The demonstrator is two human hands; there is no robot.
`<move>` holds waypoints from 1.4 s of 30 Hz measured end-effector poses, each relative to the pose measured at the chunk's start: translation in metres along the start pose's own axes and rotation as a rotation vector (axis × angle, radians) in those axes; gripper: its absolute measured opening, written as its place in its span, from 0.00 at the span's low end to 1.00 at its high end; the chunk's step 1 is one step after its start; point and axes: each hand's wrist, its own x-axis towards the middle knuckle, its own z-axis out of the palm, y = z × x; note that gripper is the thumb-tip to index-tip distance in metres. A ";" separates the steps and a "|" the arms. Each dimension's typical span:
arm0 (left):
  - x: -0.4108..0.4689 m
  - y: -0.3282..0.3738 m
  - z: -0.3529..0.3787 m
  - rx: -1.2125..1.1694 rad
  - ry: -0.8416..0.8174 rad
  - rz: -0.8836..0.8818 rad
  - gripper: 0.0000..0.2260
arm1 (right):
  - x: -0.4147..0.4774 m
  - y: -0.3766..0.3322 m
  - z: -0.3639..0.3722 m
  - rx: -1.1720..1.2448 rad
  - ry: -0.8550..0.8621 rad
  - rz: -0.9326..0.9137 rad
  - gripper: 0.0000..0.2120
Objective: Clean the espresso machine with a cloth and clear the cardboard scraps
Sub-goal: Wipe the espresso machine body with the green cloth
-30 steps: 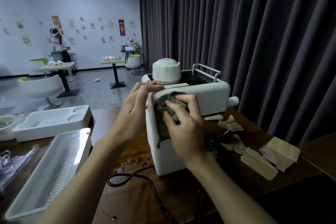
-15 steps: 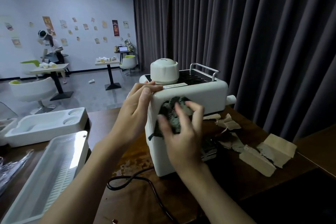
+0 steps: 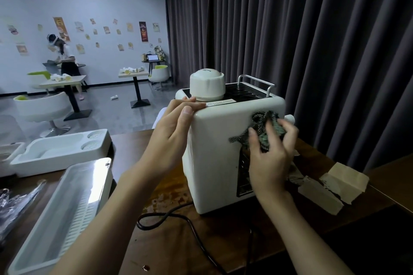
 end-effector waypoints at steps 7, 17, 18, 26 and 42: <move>-0.001 -0.001 0.001 -0.003 0.013 0.024 0.16 | -0.056 -0.045 0.014 0.057 -0.170 -0.162 0.16; -0.001 -0.001 0.000 0.003 -0.019 0.003 0.17 | -0.024 -0.020 0.006 0.007 0.002 -0.040 0.12; 0.000 -0.001 0.000 0.000 -0.015 0.003 0.16 | -0.029 -0.025 0.007 0.006 -0.008 -0.030 0.11; -0.001 0.001 0.001 -0.020 -0.011 0.023 0.15 | -0.072 -0.049 0.015 0.086 -0.166 -0.144 0.16; -0.001 -0.003 0.001 -0.025 -0.001 0.048 0.16 | -0.088 -0.037 0.011 0.023 -0.212 -0.105 0.10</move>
